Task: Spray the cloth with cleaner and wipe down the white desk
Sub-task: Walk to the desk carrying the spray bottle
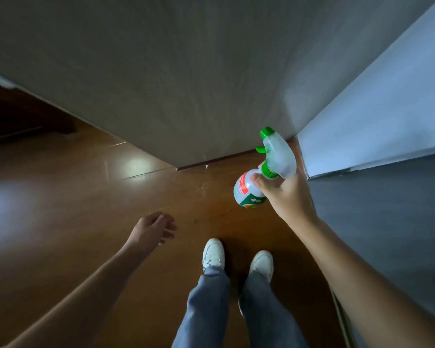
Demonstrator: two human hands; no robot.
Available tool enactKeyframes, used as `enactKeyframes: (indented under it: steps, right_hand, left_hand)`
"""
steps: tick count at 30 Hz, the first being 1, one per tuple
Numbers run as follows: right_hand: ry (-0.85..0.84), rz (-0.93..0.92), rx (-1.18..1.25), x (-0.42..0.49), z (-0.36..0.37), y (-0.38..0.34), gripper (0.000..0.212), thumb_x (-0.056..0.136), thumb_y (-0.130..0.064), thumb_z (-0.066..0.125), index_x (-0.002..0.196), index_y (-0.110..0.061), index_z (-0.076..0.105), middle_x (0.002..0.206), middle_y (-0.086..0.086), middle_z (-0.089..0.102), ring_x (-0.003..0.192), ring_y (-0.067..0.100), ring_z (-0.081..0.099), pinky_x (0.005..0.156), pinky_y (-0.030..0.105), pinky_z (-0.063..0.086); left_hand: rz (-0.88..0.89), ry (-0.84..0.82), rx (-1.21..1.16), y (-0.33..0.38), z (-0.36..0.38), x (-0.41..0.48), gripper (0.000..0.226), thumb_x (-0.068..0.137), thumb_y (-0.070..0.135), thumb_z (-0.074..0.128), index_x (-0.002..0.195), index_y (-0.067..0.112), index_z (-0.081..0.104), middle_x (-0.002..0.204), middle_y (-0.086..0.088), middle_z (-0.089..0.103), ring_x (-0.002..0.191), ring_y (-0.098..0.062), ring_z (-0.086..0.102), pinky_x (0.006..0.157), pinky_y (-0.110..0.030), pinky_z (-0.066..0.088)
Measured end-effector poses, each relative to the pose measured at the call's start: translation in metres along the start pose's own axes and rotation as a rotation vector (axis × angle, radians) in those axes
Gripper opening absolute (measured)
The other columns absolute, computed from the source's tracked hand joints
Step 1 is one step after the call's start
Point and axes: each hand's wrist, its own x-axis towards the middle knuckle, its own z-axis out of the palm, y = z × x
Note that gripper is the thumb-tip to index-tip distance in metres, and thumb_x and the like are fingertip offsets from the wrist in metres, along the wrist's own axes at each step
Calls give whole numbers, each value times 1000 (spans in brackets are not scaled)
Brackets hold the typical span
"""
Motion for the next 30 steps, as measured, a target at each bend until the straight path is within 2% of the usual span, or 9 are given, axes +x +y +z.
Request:
enactKeyframes:
  steps: [4, 6, 9, 15, 17, 19, 22, 25, 30]
  right_hand:
    - [-1, 22, 77, -51, -29, -147, 49, 84, -34, 80, 122, -29, 49, 101, -14, 58, 97, -6, 61, 81, 8, 49]
    - [-2, 86, 115, -77, -38, -205, 30, 84, -29, 77, 103, -22, 54, 88, -13, 57, 85, -14, 59, 74, -1, 41]
    - [-29, 184, 159, -115, -46, -272, 14, 89, -5, 72, 91, -4, 58, 79, -4, 58, 75, -17, 59, 66, -2, 39]
    - [-187, 133, 124, -154, -19, -323, 10, 86, -1, 70, 92, -6, 63, 86, -4, 65, 76, 1, 62, 70, 8, 44]
    - [-279, 68, 81, -151, -7, -335, 15, 88, 0, 68, 102, -4, 64, 94, -2, 67, 78, 1, 63, 68, 7, 43]
    - [-380, 7, 53, -143, 2, -347, 23, 88, 2, 66, 109, -7, 63, 90, 5, 66, 73, 6, 63, 64, 5, 43]
    - [-584, -101, -49, -127, 14, -358, 13, 85, 2, 65, 89, -9, 58, 97, 13, 63, 76, 22, 62, 62, 20, 48]
    - [-794, -199, -159, -116, 30, -366, 17, 83, 1, 65, 78, -11, 54, 94, 14, 66, 81, 25, 63, 68, 28, 48]
    - [-1192, -337, -296, -123, 67, -375, 26, 85, -6, 64, 104, -24, 65, 67, -10, 61, 61, 17, 58, 65, 37, 52]
  left_hand:
    - [22, 36, -58, 38, -61, -116, 25, 106, 13, 49, 96, 5, 71, 88, -11, 75, 73, -26, 69, 64, -31, 46]
    - [5, 56, -106, 41, -83, -163, 25, 106, 14, 49, 98, 4, 70, 90, -11, 76, 75, -27, 69, 64, -31, 47]
    - [-21, 59, -179, 35, -105, -218, 27, 106, 18, 49, 94, 7, 71, 92, -14, 76, 77, -28, 69, 65, -30, 46]
    - [-83, 178, -353, 0, -135, -274, 28, 103, 21, 49, 97, 4, 71, 91, -13, 75, 78, -28, 68, 69, -33, 46]
    - [-90, 199, -359, -11, -140, -285, 30, 106, 22, 47, 101, 3, 70, 95, -14, 74, 79, -26, 68, 65, -29, 47]
    - [-108, 240, -368, -22, -143, -296, 31, 108, 23, 46, 104, 4, 70, 98, -14, 74, 80, -22, 67, 61, -24, 47]
    - [-177, 311, -399, -45, -142, -311, 34, 107, 28, 46, 103, 3, 70, 98, -15, 75, 80, -23, 68, 67, -31, 52]
    - [-287, 382, -461, -79, -125, -334, 37, 104, 35, 48, 98, 7, 71, 92, -11, 76, 89, -30, 72, 82, -42, 58]
    - [-504, 536, -790, -132, -57, -388, 25, 106, 28, 50, 98, 16, 71, 92, -3, 76, 89, -24, 73, 87, -44, 61]
